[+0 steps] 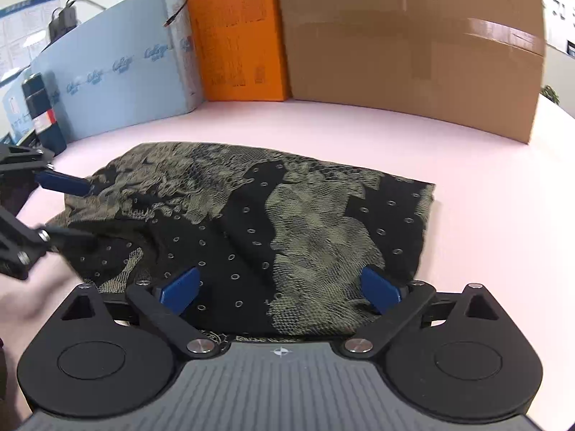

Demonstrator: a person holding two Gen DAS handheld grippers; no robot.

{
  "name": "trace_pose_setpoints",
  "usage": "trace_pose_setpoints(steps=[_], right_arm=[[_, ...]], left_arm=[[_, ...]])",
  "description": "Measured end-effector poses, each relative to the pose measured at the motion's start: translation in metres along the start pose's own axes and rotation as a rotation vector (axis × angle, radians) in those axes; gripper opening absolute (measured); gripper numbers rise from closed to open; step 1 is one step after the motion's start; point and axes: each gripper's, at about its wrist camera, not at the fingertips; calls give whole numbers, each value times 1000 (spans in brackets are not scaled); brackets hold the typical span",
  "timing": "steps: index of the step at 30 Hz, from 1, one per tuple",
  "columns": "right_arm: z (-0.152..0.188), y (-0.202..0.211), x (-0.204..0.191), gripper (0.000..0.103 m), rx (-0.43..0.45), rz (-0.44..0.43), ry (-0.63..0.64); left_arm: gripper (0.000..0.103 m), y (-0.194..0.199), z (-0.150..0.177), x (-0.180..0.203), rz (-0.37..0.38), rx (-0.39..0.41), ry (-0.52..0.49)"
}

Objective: Fold clothes

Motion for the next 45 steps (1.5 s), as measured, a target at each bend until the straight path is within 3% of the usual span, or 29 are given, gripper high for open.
trace_pose_setpoints(steps=[2,4,11,17,22,25,28,31,36,38,42,45], right_arm=[[-5,7,1,97,68,-4,-48],[-14,9,-1,99,100,1,-69],[-58,-26,-16,99,45,-38,-32],[-66,-48,-15,102,-22,-68,-103],[-49,-56,-2,102,-89,11,-141],[-43,-52,5,103,-75,67,-136],[-45,-45,9,102,-42,184,-151],[-44,-26,8,103,36,96,-185],[-27,-21,-14,103,-38,-20,-85],[-17,-24,-19,103,-92,-23,-60],[-12,-22,-30,103,-89,8,8],[-16,-13,-26,103,5,-15,-73]], left_arm=[[82,0,-8,-5,-55,21,40],[82,-9,-15,-5,-121,-1,52],[82,-57,-34,7,-336,-142,4],[82,-66,-26,14,-292,-219,85],[83,-67,-23,14,-276,-225,122],[84,-69,-23,11,-277,-231,142],[84,-66,-26,9,-286,-235,163],[84,-61,-27,6,-292,-210,191],[84,-57,-27,1,-295,-226,238],[84,-57,-25,2,-285,-244,253],[84,-55,-21,3,-273,-261,285],[84,-53,-17,3,-273,-271,309]])
Point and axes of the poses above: each gripper's, at about its wrist camera, not at the fingertips, and y roughly against the way its jaws point, x to its right, z to its underside, and after that the axes turned 4 degrees about -z, right-handed
